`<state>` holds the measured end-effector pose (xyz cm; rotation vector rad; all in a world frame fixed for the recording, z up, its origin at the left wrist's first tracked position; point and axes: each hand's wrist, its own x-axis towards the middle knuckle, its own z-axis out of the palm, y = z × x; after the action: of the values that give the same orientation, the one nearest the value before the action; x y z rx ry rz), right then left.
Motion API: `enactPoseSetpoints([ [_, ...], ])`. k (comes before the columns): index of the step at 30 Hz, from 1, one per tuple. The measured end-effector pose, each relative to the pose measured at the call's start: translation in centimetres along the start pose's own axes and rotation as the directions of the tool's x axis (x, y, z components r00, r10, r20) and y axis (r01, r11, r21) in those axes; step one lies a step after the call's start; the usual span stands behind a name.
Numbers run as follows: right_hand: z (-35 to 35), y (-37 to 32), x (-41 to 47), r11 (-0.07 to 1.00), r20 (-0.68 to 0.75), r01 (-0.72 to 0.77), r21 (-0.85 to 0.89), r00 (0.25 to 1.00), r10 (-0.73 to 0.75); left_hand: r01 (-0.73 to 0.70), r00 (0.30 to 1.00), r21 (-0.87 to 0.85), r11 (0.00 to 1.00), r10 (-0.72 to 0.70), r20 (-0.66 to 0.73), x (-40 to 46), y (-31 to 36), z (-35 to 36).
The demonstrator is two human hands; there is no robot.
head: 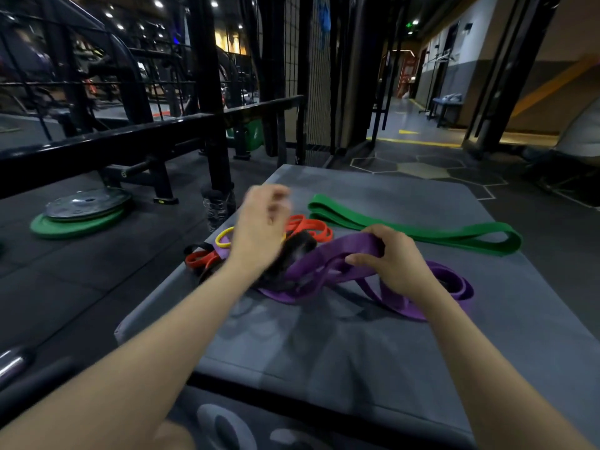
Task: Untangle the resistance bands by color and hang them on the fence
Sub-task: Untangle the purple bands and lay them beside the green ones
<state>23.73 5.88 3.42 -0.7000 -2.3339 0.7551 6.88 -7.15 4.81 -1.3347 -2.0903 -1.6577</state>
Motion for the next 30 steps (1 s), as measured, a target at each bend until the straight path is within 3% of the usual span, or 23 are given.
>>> enactPoseSetpoints([
  [2,-0.4,-1.0,-0.2,0.997,0.012,0.017,0.081,1.0,-0.018,-0.057,0.946,-0.019,0.998,0.06,0.32,-1.7,0.1,2.5],
  [4,-0.9,-1.2,-0.4,0.994,-0.012,0.036,0.104,0.999,-0.035,-0.033,0.879,0.097,0.995,-0.018,0.476,-2.6,-1.6,4.0],
  [6,-1.4,-1.0,-0.6,0.993,-0.047,0.024,0.119,0.999,-0.019,-0.135,0.87,0.326,0.936,-0.046,0.491,-2.7,-3.4,4.2],
  [8,-1.9,-0.5,-0.7,0.991,-0.072,0.011,0.13,0.997,-0.001,-0.323,0.866,0.574,0.753,-0.009,0.5,-2.4,-4.5,3.7],
  [10,-2.4,0.2,-0.6,0.988,-0.084,-0.035,0.153,0.995,0.048,-0.364,0.886,0.667,0.65,0.02,0.464,-2.0,-4.7,2.9],
  [13,-2.3,2.2,-0.6,0.995,-0.066,-0.092,0.033,0.993,0.094,-0.277,0.937,0.674,0.684,0.037,0.348,-1.8,-4.5,1.6],
  [15,-1.7,3.5,-0.8,0.966,-0.03,-0.115,-0.233,0.993,0.111,-0.216,0.94,0.652,0.727,-0.025,0.34,-2.1,-4.6,1.4],
  [17,-1.0,3.8,-1.2,0.835,0.071,-0.077,-0.544,0.988,0.138,-0.203,0.917,0.645,0.736,-0.089,0.39,-2.9,-5.1,1.7],
  [19,-0.7,3.0,-1.2,0.698,0.171,-0.003,-0.716,0.969,0.179,-0.212,0.901,0.64,0.738,-0.107,0.421,-3.6,-5.7,2.2],
  [22,0.4,0.1,-0.9,0.646,0.206,0.12,-0.754,0.977,0.058,-0.17,0.914,0.629,0.759,-0.117,0.389,-3.7,-5.5,2.4],
  [24,2.6,-1.1,-0.8,0.567,0.134,0.215,-0.795,0.974,-0.181,-0.157,0.916,0.615,0.773,-0.118,0.382,-3.6,-5.3,2.3],
  [26,5.0,-2.1,-0.5,0.537,0.137,0.298,-0.79,0.938,-0.319,-0.132,0.918,0.614,0.778,-0.138,0.372,-3.9,-5.3,2.3],
  [30,9.0,-1.9,-0.2,0.585,0.264,0.351,-0.732,0.936,-0.231,-0.124,0.927,0.561,0.818,-0.106,0.36,-4.4,-5.8,2.3],
])
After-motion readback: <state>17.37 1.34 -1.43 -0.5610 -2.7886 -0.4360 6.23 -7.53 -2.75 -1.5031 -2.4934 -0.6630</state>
